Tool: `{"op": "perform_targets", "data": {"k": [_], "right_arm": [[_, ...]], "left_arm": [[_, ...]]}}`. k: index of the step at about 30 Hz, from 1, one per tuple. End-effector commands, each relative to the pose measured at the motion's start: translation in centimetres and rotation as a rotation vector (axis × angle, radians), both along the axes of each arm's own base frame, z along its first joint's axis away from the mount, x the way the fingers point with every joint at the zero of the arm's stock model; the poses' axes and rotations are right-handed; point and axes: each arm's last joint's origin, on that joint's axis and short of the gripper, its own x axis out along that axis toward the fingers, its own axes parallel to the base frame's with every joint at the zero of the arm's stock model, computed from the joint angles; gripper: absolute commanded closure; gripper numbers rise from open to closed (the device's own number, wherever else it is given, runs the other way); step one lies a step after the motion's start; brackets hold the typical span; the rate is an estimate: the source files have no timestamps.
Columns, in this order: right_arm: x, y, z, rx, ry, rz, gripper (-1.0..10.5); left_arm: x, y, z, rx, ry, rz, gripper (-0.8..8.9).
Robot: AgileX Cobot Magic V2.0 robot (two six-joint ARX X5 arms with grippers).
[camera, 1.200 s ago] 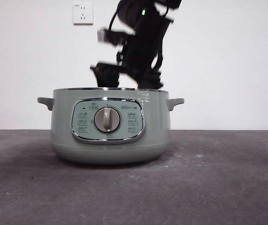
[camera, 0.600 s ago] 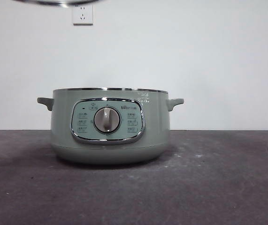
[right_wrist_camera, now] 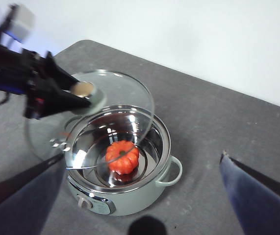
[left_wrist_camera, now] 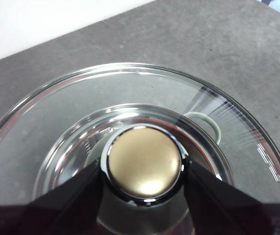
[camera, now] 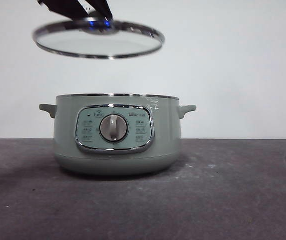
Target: Pick up the pumpkin,open the lid,put the pumpkin in the pot,close the lid
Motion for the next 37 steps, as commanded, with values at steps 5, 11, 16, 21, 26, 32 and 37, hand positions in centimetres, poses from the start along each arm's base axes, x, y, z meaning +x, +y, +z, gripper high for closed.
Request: {"op": "perform_targets", "data": {"k": [5, 11, 16, 21, 26, 32, 37], "right_arm": [[-0.4, -0.2, 0.0, 0.009, 0.009, -0.002, 3.2], [-0.4, -0.2, 0.0, 0.006, 0.010, -0.004, 3.2], [-0.4, -0.2, 0.0, 0.003, 0.009, -0.004, 3.2], [-0.4, -0.3, 0.0, 0.002, 0.008, -0.004, 3.2], [-0.4, -0.3, 0.0, 0.000, 0.007, -0.003, 3.2], [-0.4, -0.3, 0.0, 0.000, 0.007, -0.003, 3.2], [-0.4, -0.3, 0.0, -0.001, 0.006, -0.004, 3.2]], "left_arm": [[2.2, -1.6, -1.4, -0.001, -0.045, -0.038, 8.22], [3.5, -2.2, -3.3, 0.021, -0.002, -0.037, 8.22], [4.3, -2.6, -4.6, 0.035, 0.032, -0.038, 8.22], [4.5, -2.9, -4.9, 0.047, 0.031, -0.028, 8.22], [4.7, -3.0, -5.3, 0.053, 0.044, -0.029, 8.22], [5.1, -3.4, -6.5, 0.067, 0.077, -0.035, 8.22], [5.0, -3.9, -6.5, 0.066, 0.071, -0.047, 8.22]]}}
